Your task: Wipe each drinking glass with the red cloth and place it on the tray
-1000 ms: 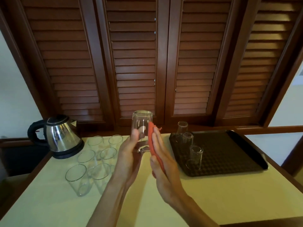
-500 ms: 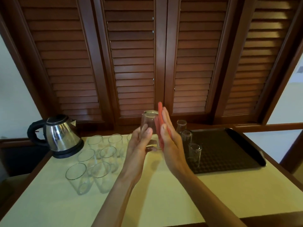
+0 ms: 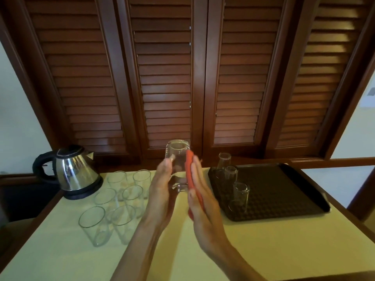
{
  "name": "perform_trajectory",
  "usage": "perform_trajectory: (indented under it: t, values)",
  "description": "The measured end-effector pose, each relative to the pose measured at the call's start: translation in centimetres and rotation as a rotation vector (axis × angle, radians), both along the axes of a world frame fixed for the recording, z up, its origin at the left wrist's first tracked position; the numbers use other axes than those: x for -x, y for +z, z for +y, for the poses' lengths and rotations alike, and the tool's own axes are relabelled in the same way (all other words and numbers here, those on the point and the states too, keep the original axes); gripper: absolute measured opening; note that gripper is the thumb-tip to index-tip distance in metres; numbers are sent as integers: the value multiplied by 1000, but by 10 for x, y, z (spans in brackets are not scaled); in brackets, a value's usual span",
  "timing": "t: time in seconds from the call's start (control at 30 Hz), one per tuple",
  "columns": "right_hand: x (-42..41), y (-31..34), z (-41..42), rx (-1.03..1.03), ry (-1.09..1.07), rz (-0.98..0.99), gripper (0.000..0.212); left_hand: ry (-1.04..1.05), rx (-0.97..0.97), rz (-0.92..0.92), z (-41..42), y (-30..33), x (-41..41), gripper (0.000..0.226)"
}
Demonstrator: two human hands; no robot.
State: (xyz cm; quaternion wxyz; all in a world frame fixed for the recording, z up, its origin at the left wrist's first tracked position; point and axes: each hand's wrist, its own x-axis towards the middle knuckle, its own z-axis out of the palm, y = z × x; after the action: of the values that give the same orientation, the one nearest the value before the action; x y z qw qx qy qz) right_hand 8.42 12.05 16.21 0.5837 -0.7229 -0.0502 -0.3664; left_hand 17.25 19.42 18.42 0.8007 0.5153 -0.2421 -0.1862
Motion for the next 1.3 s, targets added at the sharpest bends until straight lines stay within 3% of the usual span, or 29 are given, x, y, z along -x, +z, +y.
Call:
perform_trajectory:
  t: [0.2,0.33,0.47,0.57,0.73,0.87,1.0,1.1,1.2,1.3]
  values:
    - [-16,29,-33,-122,-22,66,59,-1,-46,-30,-5,-8,12,45]
    - [-5,9,-6,-40,5,4,54,-17,-14,11,-1,1,6,53]
    - [-10,3,-14,-129,46,44,62,48,-113,-129,1,-2,9,61]
    - [-19,22,-33,-210,43,70,59,40,-135,-184,-3,-1,18,47]
    - [-9,1,-8,-75,26,47,56,91,-100,-146,-2,13,-2,41]
    - [-22,23,-32,-145,-61,89,62,14,-235,-48,-5,0,12,40]
    - [-8,17,-14,90,-44,11,55,-25,-176,-81,-3,9,10,54]
    - [-1,-1,-8,7,27,25,56,74,-94,-44,1,14,0,57]
    - [-13,17,-26,-117,32,44,57,35,-136,-82,0,4,11,49]
    - [-14,28,-20,18,-38,28,55,-13,-117,-63,-1,5,14,51]
